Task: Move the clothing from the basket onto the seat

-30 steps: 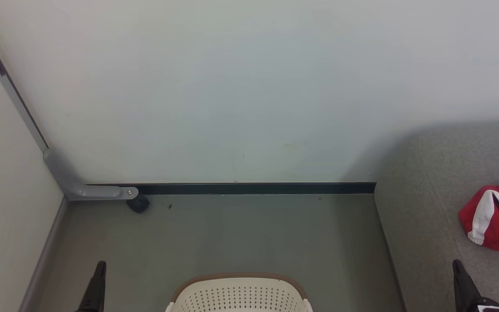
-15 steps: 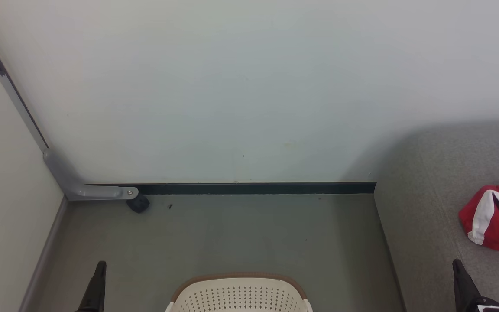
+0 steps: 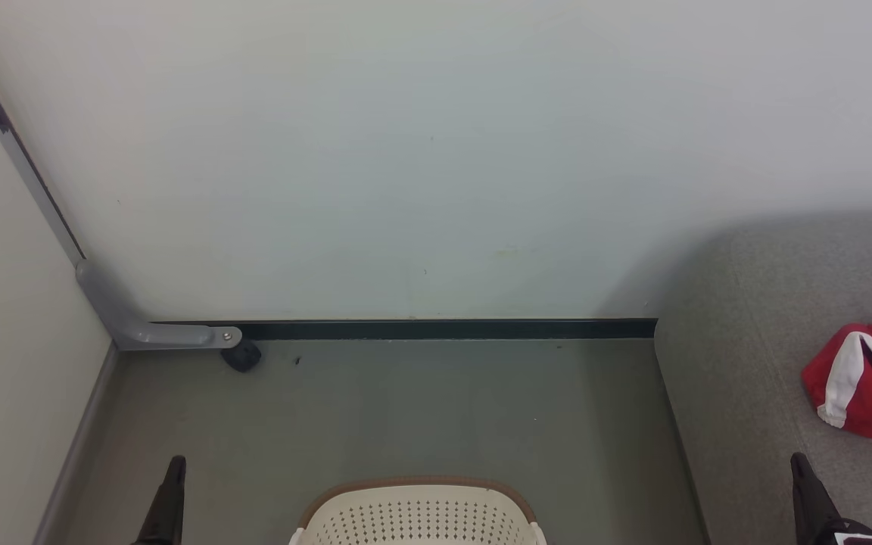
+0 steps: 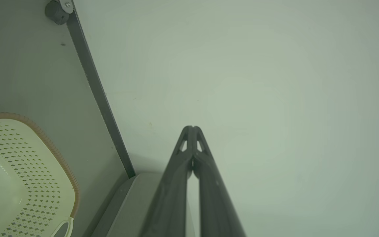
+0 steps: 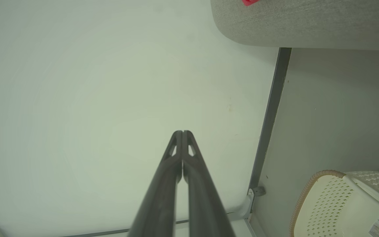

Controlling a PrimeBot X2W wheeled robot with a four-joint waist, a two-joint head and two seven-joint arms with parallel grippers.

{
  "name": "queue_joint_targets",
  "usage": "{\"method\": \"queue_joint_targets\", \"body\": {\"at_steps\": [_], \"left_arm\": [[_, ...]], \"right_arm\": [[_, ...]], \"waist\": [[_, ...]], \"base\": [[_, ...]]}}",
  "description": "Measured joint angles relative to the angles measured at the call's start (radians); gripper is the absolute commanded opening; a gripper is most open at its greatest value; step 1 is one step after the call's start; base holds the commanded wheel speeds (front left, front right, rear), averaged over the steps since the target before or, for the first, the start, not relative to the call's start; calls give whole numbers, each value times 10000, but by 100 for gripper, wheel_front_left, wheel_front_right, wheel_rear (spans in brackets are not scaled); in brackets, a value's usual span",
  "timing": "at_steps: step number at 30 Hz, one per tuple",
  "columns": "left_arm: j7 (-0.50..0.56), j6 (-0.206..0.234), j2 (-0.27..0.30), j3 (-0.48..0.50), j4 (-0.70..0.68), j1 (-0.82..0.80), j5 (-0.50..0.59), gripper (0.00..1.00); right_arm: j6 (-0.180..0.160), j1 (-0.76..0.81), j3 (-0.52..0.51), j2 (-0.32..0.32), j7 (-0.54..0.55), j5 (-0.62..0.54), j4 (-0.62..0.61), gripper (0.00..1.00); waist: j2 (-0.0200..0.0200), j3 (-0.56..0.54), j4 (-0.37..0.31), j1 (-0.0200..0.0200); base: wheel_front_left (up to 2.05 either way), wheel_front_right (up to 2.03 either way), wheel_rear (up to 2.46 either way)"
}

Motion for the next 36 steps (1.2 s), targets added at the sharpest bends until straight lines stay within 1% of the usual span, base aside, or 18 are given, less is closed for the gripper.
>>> {"method": "queue_joint_targets", "body": {"at_steps": [36], "left_arm": [[0, 0, -2, 0, 0, 0, -2, 0]], "right_arm": [[0, 0, 0, 2, -2, 2, 0, 0]], "waist": [[0, 0, 0, 0]], "base": [[0, 0, 0]]}}
